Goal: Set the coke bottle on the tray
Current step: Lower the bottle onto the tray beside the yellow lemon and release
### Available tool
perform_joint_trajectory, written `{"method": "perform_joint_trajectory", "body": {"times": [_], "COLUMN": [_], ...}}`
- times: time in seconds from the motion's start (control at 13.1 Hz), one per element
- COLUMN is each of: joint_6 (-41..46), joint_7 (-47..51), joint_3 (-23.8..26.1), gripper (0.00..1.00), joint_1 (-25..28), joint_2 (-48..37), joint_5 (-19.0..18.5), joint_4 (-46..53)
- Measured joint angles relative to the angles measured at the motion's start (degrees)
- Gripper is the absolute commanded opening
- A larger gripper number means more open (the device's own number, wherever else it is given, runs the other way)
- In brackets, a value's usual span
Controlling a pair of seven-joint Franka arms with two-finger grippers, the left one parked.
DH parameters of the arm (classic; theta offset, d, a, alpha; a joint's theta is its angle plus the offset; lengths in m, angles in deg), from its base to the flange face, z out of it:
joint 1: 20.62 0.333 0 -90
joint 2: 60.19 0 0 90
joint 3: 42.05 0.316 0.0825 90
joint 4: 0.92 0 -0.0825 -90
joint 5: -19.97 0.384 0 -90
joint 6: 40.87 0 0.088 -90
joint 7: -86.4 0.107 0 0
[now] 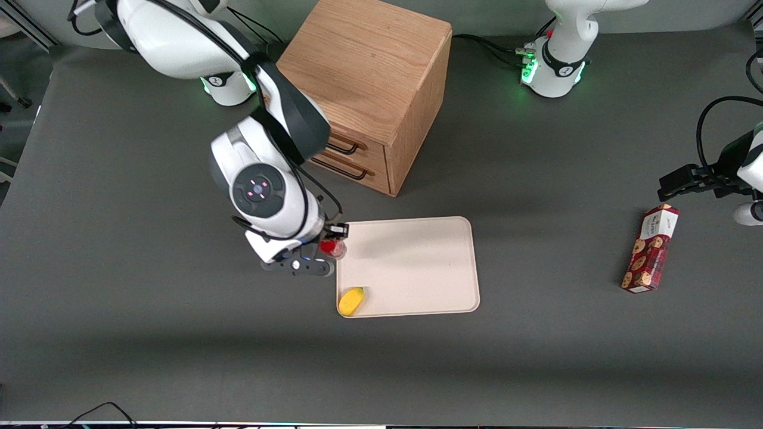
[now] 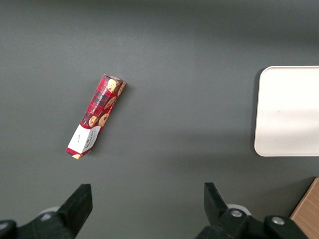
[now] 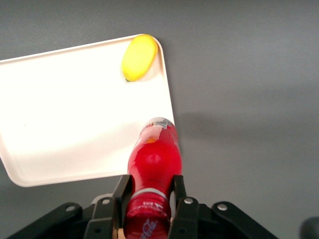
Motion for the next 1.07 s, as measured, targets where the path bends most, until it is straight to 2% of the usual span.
{"method": "perform_joint_trajectory", "body": {"times": [0.53,0.69,0.76,0.84,1.07], "joint_6": [-7.78,-9.01,-9.02,-9.01,-9.02], "joint_7": [6.39,7.42,7.69,7.74,8.82], "joint_3": [0.52,1.27,1.48,1.58,1.65], "gripper": [0.03,0.17,0.64,1.0,1.0], "joint_1": [1.62,1.74,1.81,1.84,1.85], "joint_2": [5.53,5.78,5.76,5.76,5.76], "joint_5": [-4.71,-5.66,-5.82,-5.83,-6.72], "joint_4": [-2.03,-3.37,-3.32,-3.34,-3.32]}}
